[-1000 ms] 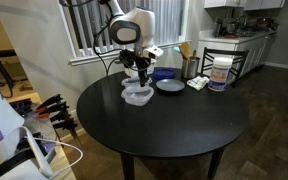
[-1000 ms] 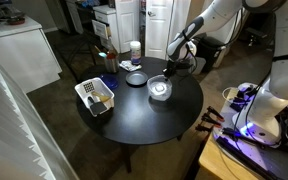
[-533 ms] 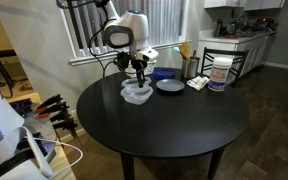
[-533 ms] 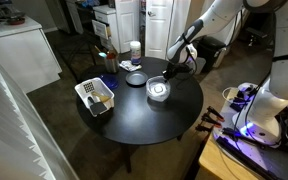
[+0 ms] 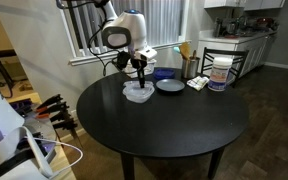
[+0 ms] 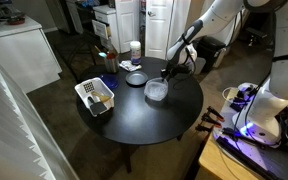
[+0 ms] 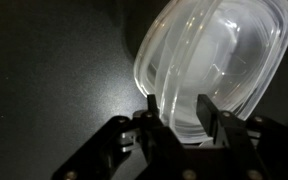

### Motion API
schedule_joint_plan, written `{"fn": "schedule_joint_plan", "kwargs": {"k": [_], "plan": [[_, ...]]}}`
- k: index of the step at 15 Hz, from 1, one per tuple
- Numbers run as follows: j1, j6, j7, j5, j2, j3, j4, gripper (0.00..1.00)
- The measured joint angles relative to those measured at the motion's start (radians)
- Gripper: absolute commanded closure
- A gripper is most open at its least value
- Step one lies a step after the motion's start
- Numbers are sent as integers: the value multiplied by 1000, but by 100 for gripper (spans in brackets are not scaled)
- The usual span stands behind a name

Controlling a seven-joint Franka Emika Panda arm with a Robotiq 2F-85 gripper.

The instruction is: Get the lunch box to the right from the table and put it in the lunch box to the left

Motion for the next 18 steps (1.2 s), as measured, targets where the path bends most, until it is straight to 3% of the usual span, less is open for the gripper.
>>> {"fn": "schedule_joint_plan", "kwargs": {"k": [4,6,7,9,18], "plan": [[0,0,3,0,0,0,-6,0],[0,-1,3,0,0,0,-10,0],[0,-4,3,-3,0,-1,-12,29],[0,-20,-1,-12,0,-1,-18,28],[0,-57,-26,-48,0,2,-36,86]]}}
